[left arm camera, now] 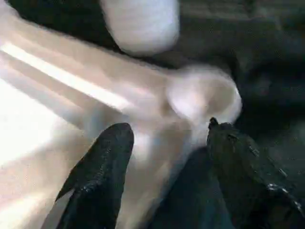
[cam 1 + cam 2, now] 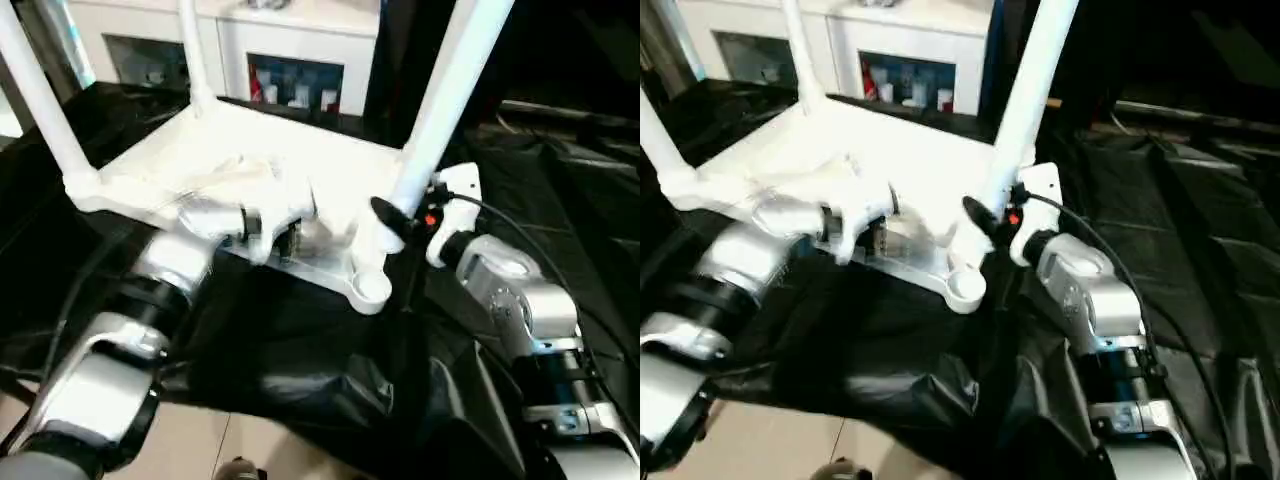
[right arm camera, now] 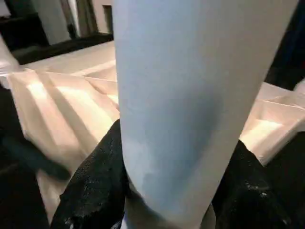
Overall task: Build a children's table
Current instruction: Pick table leg, then rotate table base
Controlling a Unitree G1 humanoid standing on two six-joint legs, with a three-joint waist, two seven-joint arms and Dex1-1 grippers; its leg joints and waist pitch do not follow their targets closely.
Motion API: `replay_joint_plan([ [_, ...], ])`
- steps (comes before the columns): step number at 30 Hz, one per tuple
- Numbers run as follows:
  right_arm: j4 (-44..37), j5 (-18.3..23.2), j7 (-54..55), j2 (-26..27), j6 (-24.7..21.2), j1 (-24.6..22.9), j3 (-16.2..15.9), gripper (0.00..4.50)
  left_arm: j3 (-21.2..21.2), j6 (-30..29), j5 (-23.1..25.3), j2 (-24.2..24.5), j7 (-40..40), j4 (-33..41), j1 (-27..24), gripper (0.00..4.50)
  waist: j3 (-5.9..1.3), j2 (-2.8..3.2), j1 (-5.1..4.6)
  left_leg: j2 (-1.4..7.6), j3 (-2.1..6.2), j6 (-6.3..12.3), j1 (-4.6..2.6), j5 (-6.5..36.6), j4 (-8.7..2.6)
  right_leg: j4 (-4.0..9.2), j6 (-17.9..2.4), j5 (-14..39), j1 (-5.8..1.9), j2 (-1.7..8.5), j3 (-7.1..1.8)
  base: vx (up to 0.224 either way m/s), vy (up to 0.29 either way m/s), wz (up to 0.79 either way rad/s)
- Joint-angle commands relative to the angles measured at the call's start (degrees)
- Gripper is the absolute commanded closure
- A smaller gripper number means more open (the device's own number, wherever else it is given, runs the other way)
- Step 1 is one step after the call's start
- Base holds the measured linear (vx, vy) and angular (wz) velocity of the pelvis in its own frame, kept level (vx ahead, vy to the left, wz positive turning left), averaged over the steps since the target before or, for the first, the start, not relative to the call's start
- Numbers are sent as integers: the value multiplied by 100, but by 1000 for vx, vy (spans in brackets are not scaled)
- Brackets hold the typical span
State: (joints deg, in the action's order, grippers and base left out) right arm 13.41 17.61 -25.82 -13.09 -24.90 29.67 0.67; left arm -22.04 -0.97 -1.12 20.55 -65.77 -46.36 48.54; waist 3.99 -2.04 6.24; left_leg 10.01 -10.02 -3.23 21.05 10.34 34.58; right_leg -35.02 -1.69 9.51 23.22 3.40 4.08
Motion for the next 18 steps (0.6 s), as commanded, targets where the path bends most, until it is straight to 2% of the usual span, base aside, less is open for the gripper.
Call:
replay_joint_plan([
  [1,-132,-22,97,-70,-6,-6,128,259,-169,316,323,-19,-143,-311,291,177,-469,128,-3,298,115,-150,-104,939,-422,404,-853,1272,-332,561,-339,0,0,0],
  [2,-150,-20,117,-75,-15,-28,147,259,-224,406,416,-23,-153,-453,347,188,-478,71,-23,298,105,-151,-105,963,-424,412,-868,1186,-342,544,-334,0,0,0],
  [3,-212,2,114,-85,-22,-80,164,259,-312,555,536,-34,-130,-709,469,194,-486,63,-21,302,109,-153,-99,926,-418,381,-919,1075,-358,553,-335,0,0,0],
  [4,-237,11,109,-88,-21,-100,168,259,-341,609,572,-40,-121,-803,515,194,-482,117,-35,293,104,-137,-99,943,-412,402,-959,953,-349,536,-335,0,0,0],
  [5,-289,22,106,-96,-34,-139,171,259,-371,650,623,-58,-101,-957,600,200,-491,154,-29,290,114,-133,-94,915,-404,366,-1041,811,-367,543,-333,0,0,0],
  [6,-341,25,109,-104,-42,-177,170,259,-392,762,677,-80,-45,-1131,691,200,-494,133,-34,299,109,-123,-99,907,-407,367,-1071,746,-368,542,-332,0,0,0],
  [8,-433,5,134,-118,-64,-252,174,259,-398,962,784,-135,76,-1487,865,231,-495,184,-43,284,117,-74,-88,918,-390,352,-1170,623,-391,537,-329,0,0,0],
  [9,-460,-4,141,-122,-73,-274,178,259,-388,1001,812,-158,111,-1608,919,235,-489,194,-46,265,100,-50,-88,943,-383,389,-1163,677,-384,525,-330,0,0,0],
  [10,-489,-13,153,-126,-86,-302,183,259,-379,1122,874,-187,100,-1788,989,237,-495,155,-46,256,100,-15,-72,906,-377,387,-1166,763,-414,533,-328,0,0,0],
  [11,-534,-13,161,-132,-100,-340,185,259,-382,1150,915,-213,52,-1914,1037,242,-491,214,-40,258,110,-14,-74,911,-375,390,-1168,818,-408,538,-327,0,0,0],
  [12,-560,-10,164,-135,-108,-360,185,259,-388,1134,926,-224,21,-1958,1054,242,-488,196,-48,259,97,-4,-88,948,-377,420,-1156,892,-395,527,-325,0,0,0],
  [13,-596,-8,174,-139,-128,-383,185,259,-416,1158,955,-233,10,-1988,1065,267,-490,212,-51,268,114,-17,-83,949,-380,402,-1170,945,-412,531,-321,0,0,0],
  [14,-661,-4,195,-144,-158,-427,181,259,-444,1213,1032,-276,9,-2110,1108,267,-484,213,-63,268,108,-3,-81,972,-381,423,-1163,982,-405,528,-320,0,0,0],
  [15,-673,-4,198,-145,-163,-435,179,259,-449,1217,1045,-284,16,-2131,1114,274,-484,244,-66,269,114,-5,-82,993,-381,420,-1173,989,-405,527,-319,0,0,0],
  [17,-747,-10,212,-150,-191,-484,171,259,-479,1283,1138,-332,59,-2272,1154,287,-495,255,-88,269,115,22,-78,999,-377,426,-1213,898,-411,520,-319,0,0,0],
  [18,-792,-17,222,-154,-207,-511,169,259,-492,1322,1189,-362,122,-2361,1172,299,-496,293,-90,269,124,22,-78,1000,-375,414,-1236,863,-413,520,-316,0,0,0],
])
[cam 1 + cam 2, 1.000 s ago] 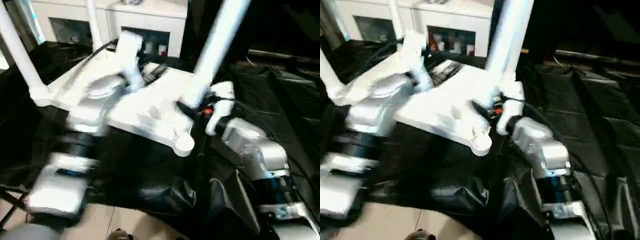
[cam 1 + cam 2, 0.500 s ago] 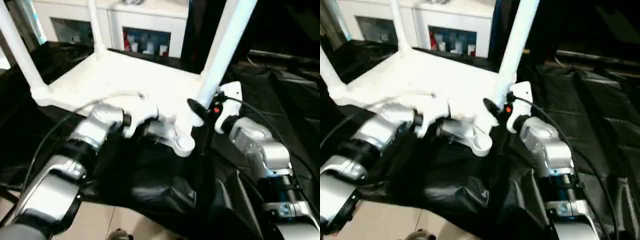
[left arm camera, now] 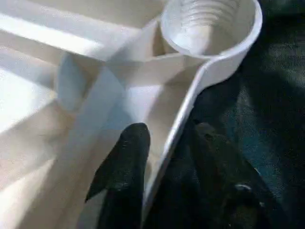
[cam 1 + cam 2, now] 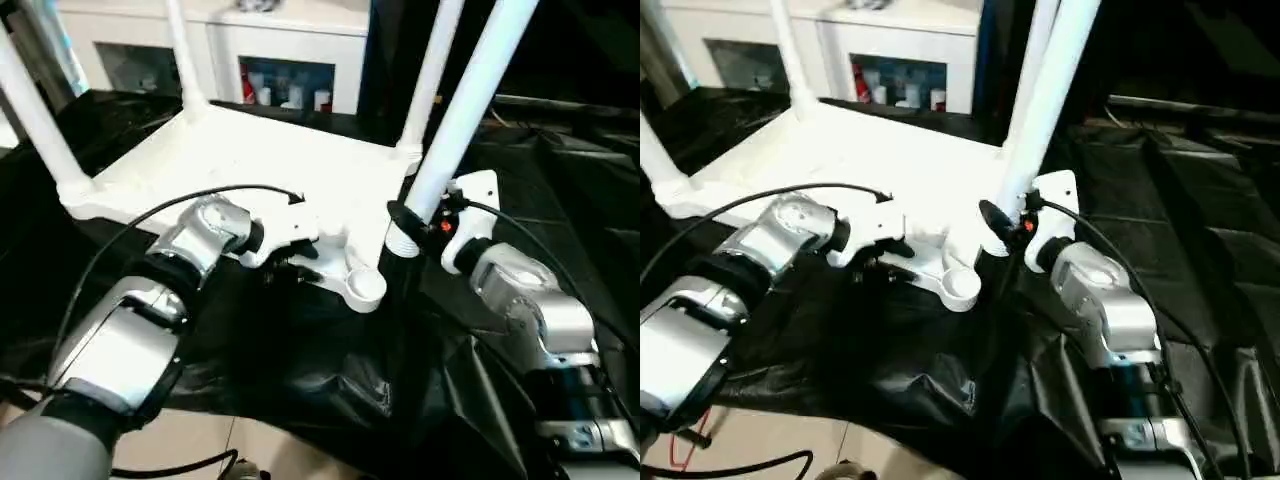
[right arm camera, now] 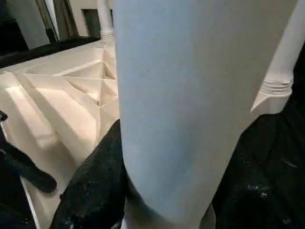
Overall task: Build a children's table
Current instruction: Rotate table base
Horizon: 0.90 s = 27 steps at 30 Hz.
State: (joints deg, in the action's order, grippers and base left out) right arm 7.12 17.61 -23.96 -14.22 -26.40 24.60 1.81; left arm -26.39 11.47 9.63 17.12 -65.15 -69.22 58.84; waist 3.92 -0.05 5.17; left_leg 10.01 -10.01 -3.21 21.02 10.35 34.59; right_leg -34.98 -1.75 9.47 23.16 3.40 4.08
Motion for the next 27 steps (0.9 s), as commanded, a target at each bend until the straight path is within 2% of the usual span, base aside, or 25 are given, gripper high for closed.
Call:
replay_joint_plan([
  [1,-203,-23,48,-43,-75,-26,56,259,-58,145,176,-50,121,-189,173,308,-491,62,0,258,115,52,-69,992,-370,419,-1233,818,-415,505,-312,0,0,0],
  [2,-237,-26,56,-47,-86,-46,55,259,-85,199,236,-64,148,-253,189,313,-491,106,1,258,122,62,-72,996,-368,413,-1259,860,-419,520,-310,0,0,0],
  [4,-298,-29,71,-59,-110,-80,56,259,-135,246,352,-94,203,-349,208,321,-489,85,-3,253,113,84,-69,1000,-363,430,-1234,946,-421,511,-311,0,0,0],
  [10,-437,-36,101,-103,-176,-155,69,259,-271,95,689,-140,476,-526,243,376,-482,115,1,251,112,160,-58,920,-364,468,-1113,1265,-414,517,-303,0,0,0],
  [12,-383,-59,91,-114,-160,-124,61,259,-249,-255,713,-164,322,-595,288,383,-480,67,-13,250,108,163,-59,929,-367,470,-1095,1344,-409,513,-298,0,0,0],
  [14,-342,-83,73,-121,-148,-90,30,259,-272,-454,751,-176,102,-610,302,395,-471,67,-24,236,107,187,-44,922,-363,486,-1059,1474,-412,525,-298,0,0,0],
  [16,-334,-85,71,-119,-160,-70,18,259,-252,-551,756,-196,-53,-613,298,400,-474,10,-36,230,101,228,-34,862,-364,495,-1025,1520,-413,523,-295,0,0,0],
  [17,-332,-83,71,-116,-170,-56,11,259,-228,-627,748,-216,-164,-610,289,406,-475,38,-37,226,104,250,-29,804,-358,489,-1027,1506,-413,530,-294,0,0,0],
  [18,-311,-77,62,-115,-171,-28,2,259,-172,-739,705,-243,-278,-603,273,406,-474,17,-47,228,99,267,-26,782,-361,488,-1031,1484,-412,527,-294,0,0,0],
  [19,-311,-77,62,-115,-171,-28,2,259,-172,-739,705,-243,-278,-603,273,410,-479,30,-50,228,100,297,-25,735,-354,480,-1070,1404,-410,530,-296,0,0,0],
  [20,-216,-72,21,-122,-150,66,-14,259,8,-1057,515,-307,-464,-538,203,415,-477,-21,-54,226,95,325,-23,713,-356,471,-1096,1375,-415,532,-290,0,0,0],
  [21,-216,-72,21,-122,-150,66,-14,259,8,-1057,515,-307,-464,-538,203,419,-478,-4,-52,225,92,333,-27,694,-351,460,-1132,1356,-413,538,-290,0,0,0],
  [23,-89,-54,-59,-145,-132,172,-10,259,254,-1473,279,-356,-490,-444,128,427,-471,18,-54,232,88,368,-37,713,-344,469,-1216,1366,-400,541,-287,0,0,0],
  [24,-60,-36,-76,-145,-147,196,4,259,341,-1596,199,-371,-448,-409,110,432,-466,-22,-47,231,85,388,-33,717,-346,465,-1209,1403,-403,539,-287,0,0,0],
  [25,-45,-20,-90,-147,-167,212,14,259,411,-1681,132,-383,-432,-371,92,432,-464,-10,-36,232,88,396,-34,718,-349,475,-1196,1436,-398,539,-285,0,0,0],
  [26,-39,-14,-97,-148,-174,219,17,259,444,-1717,102,-387,-427,-349,82,435,-464,-23,-29,236,86,404,-36,730,-349,478,-1181,1466,-395,542,-285,0,0,0],
  [27,14,12,-137,-156,-199,269,28,259,646,-1897,-98,-412,-356,-157,-13,439,-465,-45,-27,240,85,408,-40,734,-353,483,-1173,1490,-394,544,-284,0,0,0],
])
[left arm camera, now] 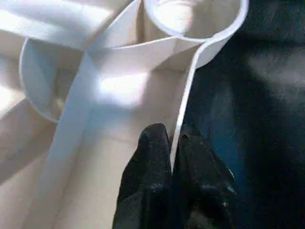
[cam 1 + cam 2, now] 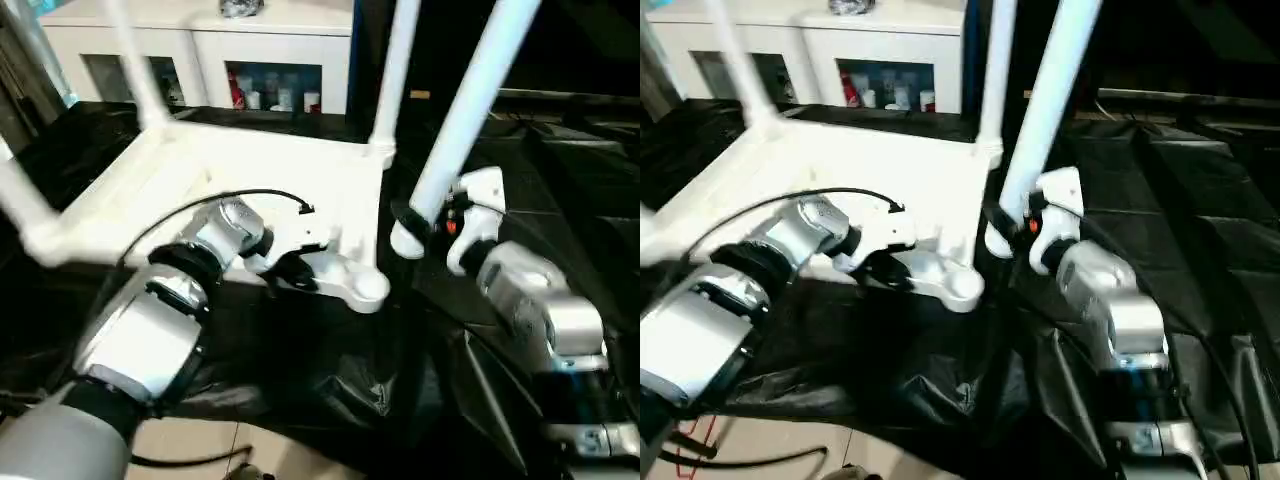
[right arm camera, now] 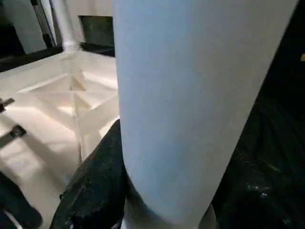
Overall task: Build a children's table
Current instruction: Rotate table base
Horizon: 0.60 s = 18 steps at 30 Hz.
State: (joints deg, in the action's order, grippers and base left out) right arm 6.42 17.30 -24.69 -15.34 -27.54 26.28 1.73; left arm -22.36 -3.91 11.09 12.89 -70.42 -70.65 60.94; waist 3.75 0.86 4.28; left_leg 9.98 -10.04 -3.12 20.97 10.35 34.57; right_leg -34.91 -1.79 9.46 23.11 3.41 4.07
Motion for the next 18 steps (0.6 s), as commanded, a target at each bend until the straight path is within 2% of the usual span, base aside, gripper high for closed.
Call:
replay_joint_plan([
  [1,98,53,-74,-43,-89,113,40,259,285,-391,-287,6,197,37,-248,439,-449,-122,62,240,93,399,-26,738,-347,467,-1190,1517,-396,551,-277,0,0,0],
  [2,142,84,-102,-35,-104,153,53,259,420,-469,-410,-7,271,247,-355,445,-452,-162,64,240,83,406,-28,727,-346,475,-1180,1521,-394,547,-277,0,0,0],
  [4,158,98,-112,-28,-111,169,59,259,469,-499,-442,-10,294,365,-418,448,-457,-129,76,244,89,429,-26,695,-343,475,-1150,1541,-385,549,-278,0,0,0],
  [5,198,116,-142,-10,-136,207,63,259,507,-739,-428,4,396,751,-647,449,-458,-150,73,283,104,406,-20,675,-358,434,-1176,1444,-398,561,-285,0,0,0],
  [7,227,133,-161,7,-154,229,67,259,487,-1007,-358,37,597,1108,-877,449,-455,-118,66,293,104,401,-27,698,-358,432,-1195,1429,-379,563,-286,0,0,0],
  [9,246,129,-181,4,-171,237,51,259,550,-1279,-378,42,777,1464,-1077,449,-441,-125,59,266,85,391,-39,773,-356,477,-1127,1599,-355,535,-283,0,0,0],
  [10,253,125,-189,1,-172,238,43,259,583,-1343,-401,35,824,1567,-1130,450,-433,-127,56,276,96,357,-32,800,-365,474,-1101,1678,-367,545,-284,0,0,0],
  [12,267,113,-212,-6,-166,228,22,259,673,-1329,-476,19,959,1943,-1352,450,-432,-129,52,268,100,339,-26,820,-368,490,-1016,1810,-365,543,-282,0,0,0],
  [13,269,108,-230,-8,-166,212,9,259,707,-1132,-519,23,1016,2267,-1574,450,-437,-124,48,276,103,326,-31,828,-369,492,-983,1835,-358,544,-285,0,0,0],
  [14,270,111,-239,-12,-170,205,10,259,740,-1028,-569,14,1021,2428,-1696,450,-434,-147,29,285,104,339,-9,797,-374,481,-990,1770,-355,541,-289,0,0,0],
  [16,283,140,-246,-3,-202,208,34,259,800,-1024,-671,3,1002,2793,-1902,450,-446,-122,35,275,89,341,-34,799,-367,495,-977,1774,-333,534,-290,0,0,0],
  [17,319,145,-258,-1,-210,226,47,259,915,-1280,-779,-40,1093,3122,-2035,450,-432,-160,20,286,86,330,-36,856,-379,492,-968,1800,-319,522,-288,0,0,0],
  [18,341,144,-270,-1,-211,237,47,259,982,-1412,-832,-67,1164,3279,-2089,450,-442,-146,26,301,97,316,-42,845,-380,470,-987,1764,-330,538,-292,0,0,0],
])
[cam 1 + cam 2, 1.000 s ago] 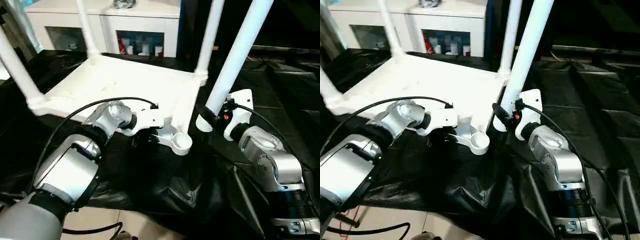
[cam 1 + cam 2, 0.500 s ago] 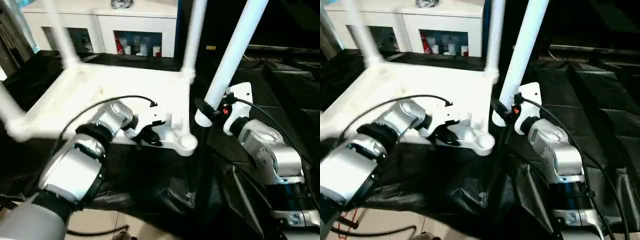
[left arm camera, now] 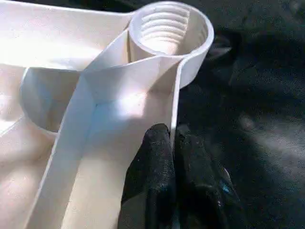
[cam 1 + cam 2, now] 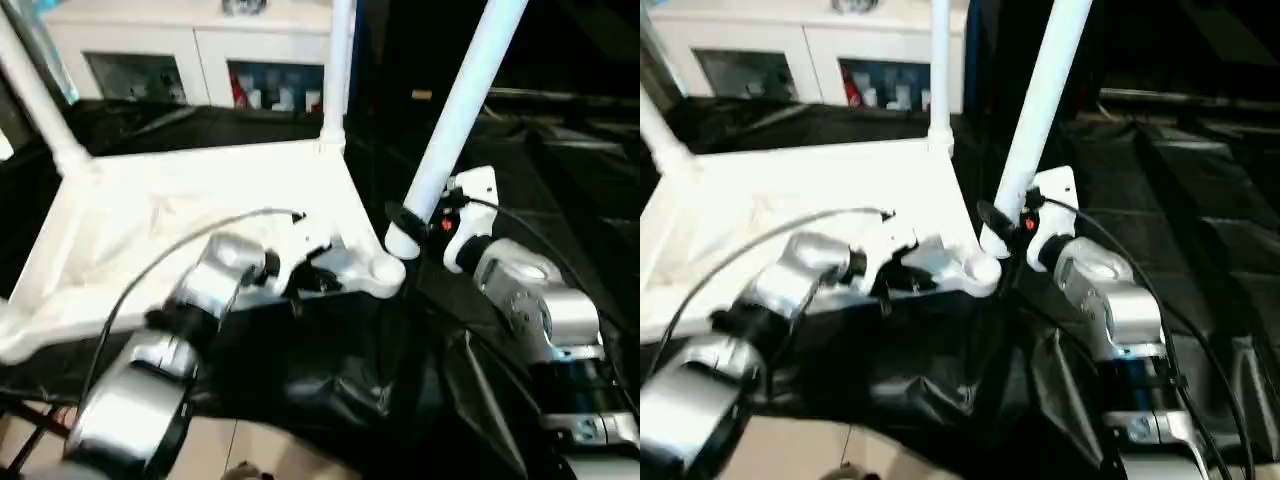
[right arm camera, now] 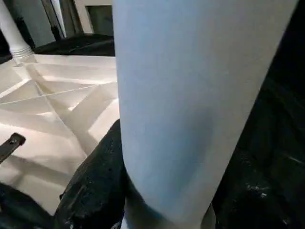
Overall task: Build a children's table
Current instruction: Rotate table base, then insert table leg to table base
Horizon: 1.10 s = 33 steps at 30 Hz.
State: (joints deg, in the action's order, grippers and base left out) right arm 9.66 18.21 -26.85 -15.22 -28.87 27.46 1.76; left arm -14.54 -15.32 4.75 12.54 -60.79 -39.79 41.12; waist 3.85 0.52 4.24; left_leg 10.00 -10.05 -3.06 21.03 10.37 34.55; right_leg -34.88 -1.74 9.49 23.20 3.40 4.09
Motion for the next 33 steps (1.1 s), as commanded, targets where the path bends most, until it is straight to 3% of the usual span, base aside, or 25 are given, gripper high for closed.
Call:
replay_joint_plan([
  [1,38,52,-70,-14,-80,131,43,259,268,-489,-281,-67,254,421,-180,450,-445,-114,18,301,92,308,-42,832,-379,469,-1024,1728,-326,534,-292,0,0,0],
  [4,89,29,-93,0,-55,162,21,259,263,-690,-315,-66,296,725,-291,450,-445,-112,20,288,88,320,-32,806,-373,473,-1015,1714,-326,534,-297,0,0,0],
  [5,112,19,-98,6,-41,174,12,259,215,-610,-259,-39,304,701,-298,450,-437,-136,22,259,85,339,-14,775,-372,488,-922,1807,-332,526,-294,0,0,0],
  [6,149,-13,-115,13,-3,188,-22,259,83,-181,-100,52,298,592,-317,450,-433,-134,14,256,88,340,-17,794,-374,505,-863,1886,-325,522,-292,0,0,0],
  [9,169,-29,-122,21,17,195,-43,259,31,178,-62,97,253,534,-337,450,-428,-125,-17,267,100,310,-19,871,-389,508,-802,1918,-316,512,-294,0,0,0],
  [11,168,-29,-121,35,25,190,-61,259,17,196,-55,142,213,576,-339,393,-433,-93,-23,272,101,279,-29,881,-388,491,-847,1830,-316,520,-301,0,0,0],
  [17,76,-37,-171,47,44,99,-86,259,45,63,-48,235,356,511,-257,347,-433,-81,-28,276,97,247,-37,900,-390,473,-967,1637,-319,515,-307,0,0,0],
  [32,151,-150,-314,47,119,150,-222,259,120,212,-328,216,142,279,-324,347,-431,-114,-18,280,92,254,-39,873,-390,470,-937,1704,-312,524,-310,0,0,0],
  [33,171,-172,-345,41,134,158,-252,259,89,248,-305,214,139,232,-309,364,-432,-117,-19,282,94,252,-40,883,-392,468,-945,1687,-316,526,-310,0,0,0],
])
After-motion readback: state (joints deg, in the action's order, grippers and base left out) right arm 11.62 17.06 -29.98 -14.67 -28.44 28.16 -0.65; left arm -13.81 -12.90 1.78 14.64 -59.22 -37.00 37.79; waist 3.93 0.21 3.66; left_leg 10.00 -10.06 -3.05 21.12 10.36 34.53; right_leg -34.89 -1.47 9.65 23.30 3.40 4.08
